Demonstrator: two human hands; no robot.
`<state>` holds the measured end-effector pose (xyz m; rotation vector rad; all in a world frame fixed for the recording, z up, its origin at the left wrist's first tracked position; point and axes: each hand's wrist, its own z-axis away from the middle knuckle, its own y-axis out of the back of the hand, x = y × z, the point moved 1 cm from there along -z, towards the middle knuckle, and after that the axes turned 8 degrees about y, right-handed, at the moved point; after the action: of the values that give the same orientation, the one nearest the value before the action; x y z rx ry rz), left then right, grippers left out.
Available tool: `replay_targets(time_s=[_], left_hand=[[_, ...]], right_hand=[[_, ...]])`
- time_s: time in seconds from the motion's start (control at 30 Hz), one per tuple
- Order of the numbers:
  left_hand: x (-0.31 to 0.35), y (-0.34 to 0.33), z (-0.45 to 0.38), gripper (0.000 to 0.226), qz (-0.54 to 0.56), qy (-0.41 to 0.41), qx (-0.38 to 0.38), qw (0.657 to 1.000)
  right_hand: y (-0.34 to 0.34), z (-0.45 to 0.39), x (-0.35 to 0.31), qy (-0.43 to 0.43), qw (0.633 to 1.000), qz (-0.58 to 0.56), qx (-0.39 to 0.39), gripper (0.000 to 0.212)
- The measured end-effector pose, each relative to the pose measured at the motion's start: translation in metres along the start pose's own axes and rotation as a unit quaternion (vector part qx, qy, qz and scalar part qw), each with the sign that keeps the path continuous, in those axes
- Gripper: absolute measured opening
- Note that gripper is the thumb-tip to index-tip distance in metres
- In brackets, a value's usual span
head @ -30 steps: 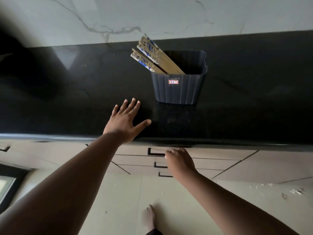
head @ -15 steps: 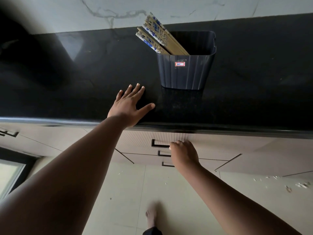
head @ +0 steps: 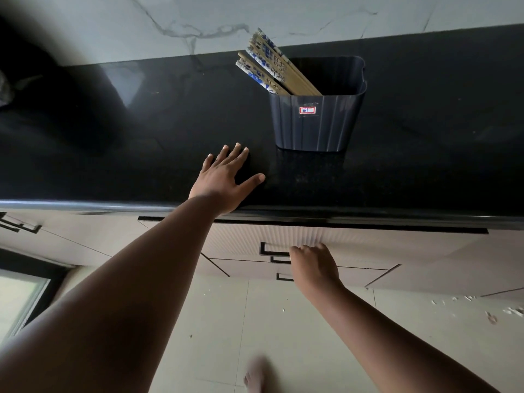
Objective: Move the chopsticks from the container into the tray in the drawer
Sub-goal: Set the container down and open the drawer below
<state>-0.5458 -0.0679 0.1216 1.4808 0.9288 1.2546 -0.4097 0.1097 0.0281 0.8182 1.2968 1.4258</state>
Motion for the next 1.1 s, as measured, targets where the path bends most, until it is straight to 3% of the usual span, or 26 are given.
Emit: replay_targets(time_s=[0.4, 0.5, 0.63, 1.1], left_hand=[[-0.001, 0.0, -0.001, 0.083, -0.003, 0.001, -0.001, 1.0], [0.0, 0.0, 0.0, 0.081, -0.004, 0.003, 0.002, 1.0], [0.001, 0.0, 0.001, 0.08, -0.007, 0.007, 0.003, 1.0], [0.001, -0.001, 0.001, 0.079, -0.01, 0.006, 0.01, 1.0]], right_hand=[[-0.014, 0.069, -0.037, 0.028, 0.997, -0.015, -0.076, 0.026], [-0.014, 0.098, -0.053, 0.034, 0.998, -0.034, -0.043, 0.015], [-0.024, 0.128, -0.065, 0.039, 0.998, -0.043, -0.005, 0.038], [-0.029, 0.155, -0.078, 0.031, 0.998, -0.056, -0.01, 0.035]])
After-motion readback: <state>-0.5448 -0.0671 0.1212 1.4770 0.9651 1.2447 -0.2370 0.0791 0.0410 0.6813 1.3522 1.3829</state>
